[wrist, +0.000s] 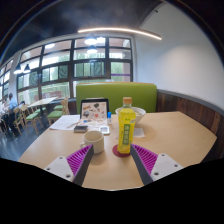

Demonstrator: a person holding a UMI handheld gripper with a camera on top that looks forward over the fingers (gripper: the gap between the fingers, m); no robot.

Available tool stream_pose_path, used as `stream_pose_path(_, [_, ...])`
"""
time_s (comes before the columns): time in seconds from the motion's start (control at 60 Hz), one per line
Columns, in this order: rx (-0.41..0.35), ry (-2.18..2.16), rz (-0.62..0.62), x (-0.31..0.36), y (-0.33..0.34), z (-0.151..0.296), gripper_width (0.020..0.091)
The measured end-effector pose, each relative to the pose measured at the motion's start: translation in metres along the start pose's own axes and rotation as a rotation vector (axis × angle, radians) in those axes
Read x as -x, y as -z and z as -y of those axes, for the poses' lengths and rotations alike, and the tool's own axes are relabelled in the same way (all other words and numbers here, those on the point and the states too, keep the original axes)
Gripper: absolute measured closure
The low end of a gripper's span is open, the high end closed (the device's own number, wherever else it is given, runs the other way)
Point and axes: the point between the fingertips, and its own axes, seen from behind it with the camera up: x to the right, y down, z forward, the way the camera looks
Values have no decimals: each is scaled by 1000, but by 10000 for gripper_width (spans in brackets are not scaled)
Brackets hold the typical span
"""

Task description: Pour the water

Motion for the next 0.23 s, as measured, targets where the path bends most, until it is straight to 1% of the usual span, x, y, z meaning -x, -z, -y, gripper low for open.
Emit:
stream_pose_path(0.083, [9,3,8,16,42,-7,287])
stream_pose_path(0.233, [0,-18,40,39,109,-19,291])
